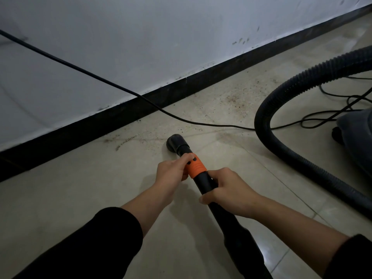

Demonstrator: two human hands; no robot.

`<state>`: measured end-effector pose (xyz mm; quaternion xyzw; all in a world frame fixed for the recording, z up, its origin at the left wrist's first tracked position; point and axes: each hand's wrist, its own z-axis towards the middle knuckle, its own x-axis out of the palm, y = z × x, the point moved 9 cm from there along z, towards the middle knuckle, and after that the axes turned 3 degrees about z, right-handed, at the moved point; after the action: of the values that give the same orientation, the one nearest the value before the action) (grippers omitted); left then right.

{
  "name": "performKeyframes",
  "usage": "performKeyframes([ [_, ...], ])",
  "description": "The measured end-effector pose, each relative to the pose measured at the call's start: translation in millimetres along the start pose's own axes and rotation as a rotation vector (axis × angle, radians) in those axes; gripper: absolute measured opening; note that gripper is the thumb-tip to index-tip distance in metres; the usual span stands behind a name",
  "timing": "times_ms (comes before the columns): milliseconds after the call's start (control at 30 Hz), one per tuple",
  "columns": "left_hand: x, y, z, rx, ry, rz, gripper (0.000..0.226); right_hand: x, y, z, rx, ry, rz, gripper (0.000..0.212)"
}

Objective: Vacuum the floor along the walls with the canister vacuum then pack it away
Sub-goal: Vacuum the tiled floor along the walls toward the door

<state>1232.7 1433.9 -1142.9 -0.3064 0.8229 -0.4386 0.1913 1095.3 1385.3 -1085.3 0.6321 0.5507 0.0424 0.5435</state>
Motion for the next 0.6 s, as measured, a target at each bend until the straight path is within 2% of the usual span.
performKeyframes([
  [600,-44,8,-14,-0.018,-0.078,-0.030,0.027,30,23,-1,-0.066,0.076,-0.104,0.023],
])
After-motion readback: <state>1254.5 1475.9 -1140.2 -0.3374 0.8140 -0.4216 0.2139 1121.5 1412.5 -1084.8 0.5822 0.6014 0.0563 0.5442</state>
